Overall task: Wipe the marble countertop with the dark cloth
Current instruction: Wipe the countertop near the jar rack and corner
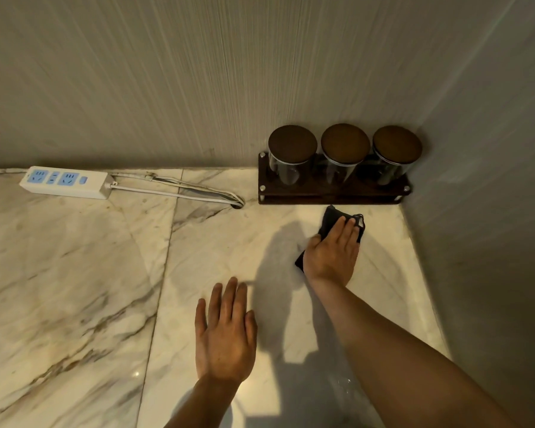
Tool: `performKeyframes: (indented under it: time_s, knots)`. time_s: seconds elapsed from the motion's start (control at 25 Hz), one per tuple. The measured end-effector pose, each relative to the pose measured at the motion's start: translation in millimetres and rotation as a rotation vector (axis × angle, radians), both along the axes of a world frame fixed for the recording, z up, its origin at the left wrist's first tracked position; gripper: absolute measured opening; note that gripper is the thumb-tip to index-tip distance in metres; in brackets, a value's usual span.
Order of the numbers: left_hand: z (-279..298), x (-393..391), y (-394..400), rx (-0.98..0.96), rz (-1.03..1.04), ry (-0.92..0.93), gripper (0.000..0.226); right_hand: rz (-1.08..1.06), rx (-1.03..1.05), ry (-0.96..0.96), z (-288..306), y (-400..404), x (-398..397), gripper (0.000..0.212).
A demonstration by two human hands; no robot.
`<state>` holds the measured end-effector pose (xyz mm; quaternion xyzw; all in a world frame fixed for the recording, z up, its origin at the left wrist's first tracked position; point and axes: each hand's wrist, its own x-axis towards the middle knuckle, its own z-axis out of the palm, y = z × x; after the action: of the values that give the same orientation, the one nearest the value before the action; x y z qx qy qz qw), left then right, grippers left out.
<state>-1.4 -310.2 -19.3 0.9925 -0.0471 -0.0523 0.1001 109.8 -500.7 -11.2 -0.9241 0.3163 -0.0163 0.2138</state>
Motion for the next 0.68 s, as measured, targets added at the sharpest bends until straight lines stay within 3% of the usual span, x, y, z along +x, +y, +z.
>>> performKeyframes:
  time_s: [0.16, 0.68]
  knots:
    - [-2.0, 0.3, 0.6, 0.003, 0.001, 0.005, 0.054, -0.125, 0.031, 0.001, 1.8, 5.7, -14.6, 0.064]
    - [-1.4, -0.9, 2.7, -0.035, -0.027, 0.005, 0.060, -0.235, 0.040, -0.058, -7.4, 20.0, -105.8, 0.065]
